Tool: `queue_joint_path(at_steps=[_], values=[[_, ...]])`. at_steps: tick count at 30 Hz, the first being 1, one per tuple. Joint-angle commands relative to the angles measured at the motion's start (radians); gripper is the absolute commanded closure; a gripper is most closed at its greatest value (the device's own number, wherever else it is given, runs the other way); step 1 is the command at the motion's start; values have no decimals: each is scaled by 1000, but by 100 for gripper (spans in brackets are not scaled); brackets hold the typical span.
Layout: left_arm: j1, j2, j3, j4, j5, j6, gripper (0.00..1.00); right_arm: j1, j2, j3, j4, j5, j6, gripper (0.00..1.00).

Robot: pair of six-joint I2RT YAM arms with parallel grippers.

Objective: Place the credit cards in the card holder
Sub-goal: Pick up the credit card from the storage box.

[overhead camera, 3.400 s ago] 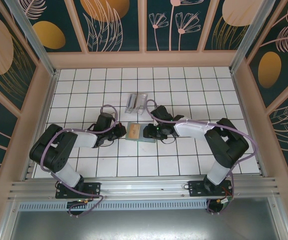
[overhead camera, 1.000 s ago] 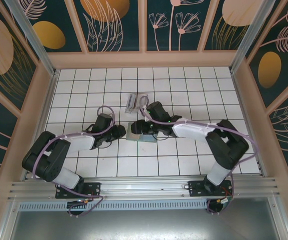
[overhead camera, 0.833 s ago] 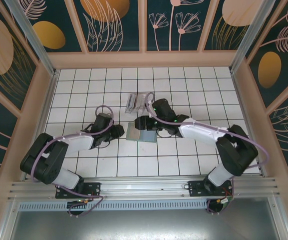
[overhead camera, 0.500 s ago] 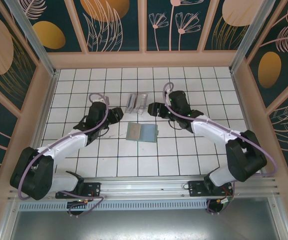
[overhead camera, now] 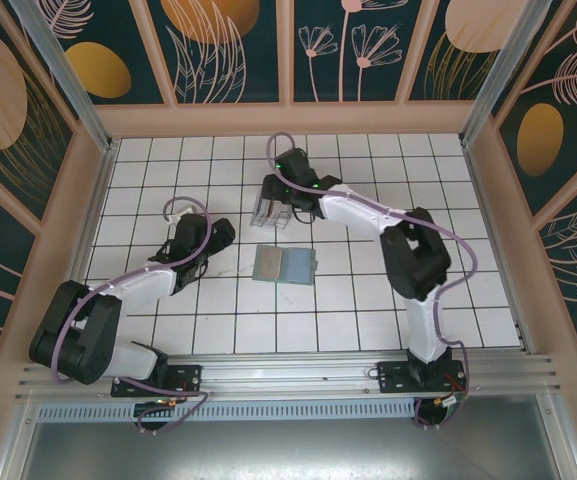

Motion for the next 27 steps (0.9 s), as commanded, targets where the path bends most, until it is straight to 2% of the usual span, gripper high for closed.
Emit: queue_joint_path(at_steps=[1, 8, 11, 19, 27], values=[[3, 3, -48, 78, -15, 27, 9, 23, 74, 124, -192, 163, 30, 28], [3, 16, -139, 201, 22, 109, 8, 36, 144, 214, -292, 159, -25, 27], [3, 23, -150, 251, 74, 122, 8, 38, 174, 248, -340, 181, -42, 28], [3, 19, -162, 263, 95, 123, 6, 38, 242, 327, -447, 208, -88, 32], [3, 18, -172, 273, 72, 115, 6, 38, 205, 308, -478, 307, -107, 38]])
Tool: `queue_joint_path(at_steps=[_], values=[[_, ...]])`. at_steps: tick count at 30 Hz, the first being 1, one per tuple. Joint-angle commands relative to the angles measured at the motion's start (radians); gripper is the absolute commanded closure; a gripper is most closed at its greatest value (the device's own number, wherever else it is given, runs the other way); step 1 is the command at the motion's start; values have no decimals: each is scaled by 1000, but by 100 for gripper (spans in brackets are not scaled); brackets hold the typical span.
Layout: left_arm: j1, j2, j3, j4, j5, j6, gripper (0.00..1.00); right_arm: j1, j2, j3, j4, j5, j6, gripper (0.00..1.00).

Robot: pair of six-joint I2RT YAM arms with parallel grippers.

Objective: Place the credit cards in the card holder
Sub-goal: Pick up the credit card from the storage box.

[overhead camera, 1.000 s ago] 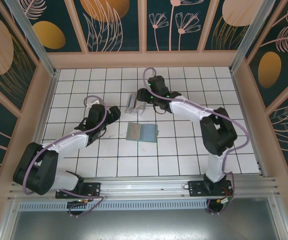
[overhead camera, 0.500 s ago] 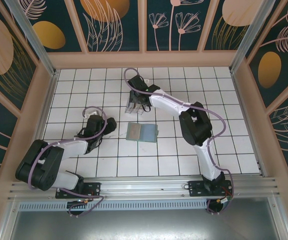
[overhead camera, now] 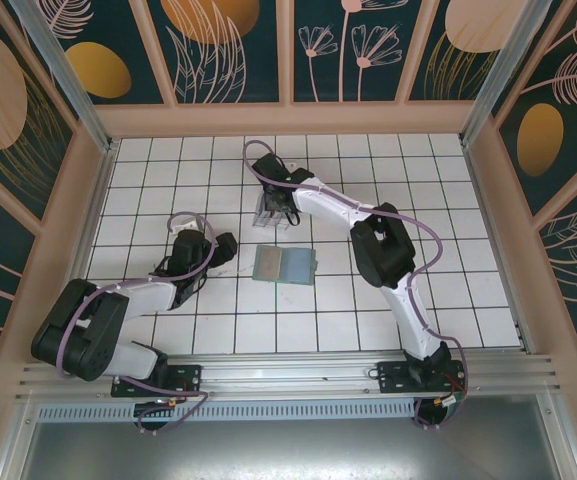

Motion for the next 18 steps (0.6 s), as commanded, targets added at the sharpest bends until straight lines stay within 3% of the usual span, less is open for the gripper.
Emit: queue_joint_path(at_steps=[1, 18], values=[[2, 8, -15, 38, -7, 12, 6, 1, -23, 11, -108, 108, -47, 38], [2, 64, 5, 53, 62, 1, 5, -1, -78, -11, -137, 196, -54, 41]])
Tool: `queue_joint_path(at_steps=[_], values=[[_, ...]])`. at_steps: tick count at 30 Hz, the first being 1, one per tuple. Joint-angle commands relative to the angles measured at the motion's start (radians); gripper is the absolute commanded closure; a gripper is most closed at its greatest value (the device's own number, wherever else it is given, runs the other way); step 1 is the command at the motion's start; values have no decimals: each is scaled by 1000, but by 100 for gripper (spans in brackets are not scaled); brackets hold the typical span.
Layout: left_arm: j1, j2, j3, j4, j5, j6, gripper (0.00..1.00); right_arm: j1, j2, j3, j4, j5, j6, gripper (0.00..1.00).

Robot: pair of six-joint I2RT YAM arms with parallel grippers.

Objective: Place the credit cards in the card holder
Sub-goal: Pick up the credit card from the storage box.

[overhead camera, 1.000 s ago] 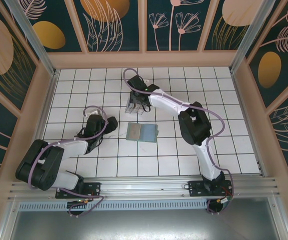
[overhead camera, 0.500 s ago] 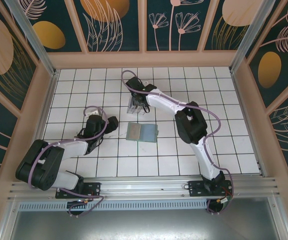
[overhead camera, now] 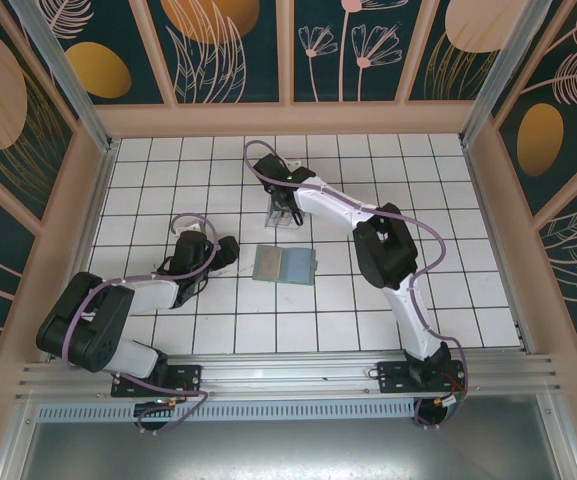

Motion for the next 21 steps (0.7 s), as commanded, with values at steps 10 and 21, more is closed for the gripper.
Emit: queue_joint_path(at_steps=[10, 21], values=[[2, 65, 23, 51, 51, -7, 5, -62, -109, -133, 50, -153, -42, 39], [1, 105, 39, 58, 76, -10, 5, -97, -202, -234, 133, -251, -108, 35]])
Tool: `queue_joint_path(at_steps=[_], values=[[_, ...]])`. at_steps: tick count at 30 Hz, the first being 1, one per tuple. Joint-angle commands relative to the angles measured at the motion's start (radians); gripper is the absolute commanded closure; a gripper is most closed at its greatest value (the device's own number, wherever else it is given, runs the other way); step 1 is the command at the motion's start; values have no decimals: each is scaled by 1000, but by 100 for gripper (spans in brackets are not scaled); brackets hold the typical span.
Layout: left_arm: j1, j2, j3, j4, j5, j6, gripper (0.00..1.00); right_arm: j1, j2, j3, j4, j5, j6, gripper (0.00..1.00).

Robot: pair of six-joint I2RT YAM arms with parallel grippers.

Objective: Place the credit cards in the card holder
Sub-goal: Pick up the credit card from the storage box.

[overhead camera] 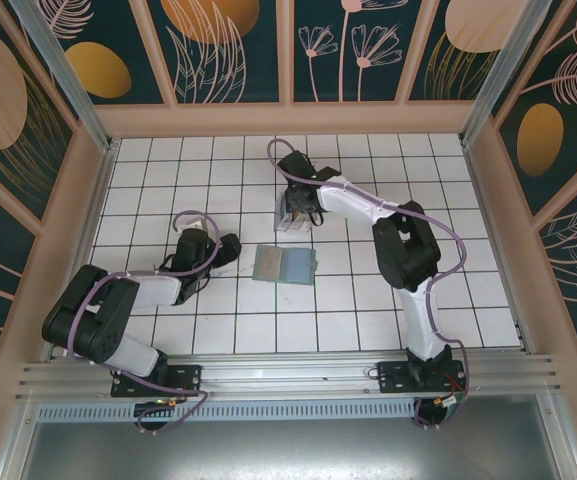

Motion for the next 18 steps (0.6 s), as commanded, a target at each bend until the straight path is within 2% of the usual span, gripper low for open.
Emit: queue_joint_path(at_steps=[1, 7, 16, 18], values=[[2, 56, 17, 17, 66, -13, 5, -9, -63, -12, 8, -31, -31, 35], [2, 74, 27, 14, 83, -14, 5, -10, -69, -30, -1, -22, -69, 25], [2, 79, 33, 8, 94, -13, 5, -3, -87, -35, -25, 45, -144, 25], [2, 79, 32, 9, 90, -15, 5, 10, -56, -2, -69, 107, -156, 25]])
